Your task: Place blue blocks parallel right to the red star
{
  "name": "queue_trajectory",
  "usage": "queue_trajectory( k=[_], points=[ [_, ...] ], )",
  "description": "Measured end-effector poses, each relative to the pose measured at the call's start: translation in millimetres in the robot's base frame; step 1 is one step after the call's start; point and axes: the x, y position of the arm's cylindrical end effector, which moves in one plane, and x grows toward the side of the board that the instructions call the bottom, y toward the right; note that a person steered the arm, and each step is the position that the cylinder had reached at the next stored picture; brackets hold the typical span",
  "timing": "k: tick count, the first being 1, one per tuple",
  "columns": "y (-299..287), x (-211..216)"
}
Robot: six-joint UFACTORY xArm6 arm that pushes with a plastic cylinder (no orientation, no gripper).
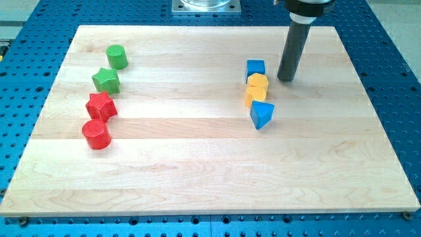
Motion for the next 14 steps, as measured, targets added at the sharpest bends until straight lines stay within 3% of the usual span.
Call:
queue_trajectory(
  k=[3, 4, 5, 7, 9, 10, 11, 12, 13, 14],
  points=[
    [-91.3, -25.5],
    [-42.4, -44.3],
    [-57.3, -19.9],
    [-140.5, 16.4],
    [-142.1, 66.4],
    [-139.3, 134.6],
    [-59.3, 175.0],
    [-12.1, 138.9],
    [-39.4, 117.7],
    [-88.5, 123.9]
  ],
)
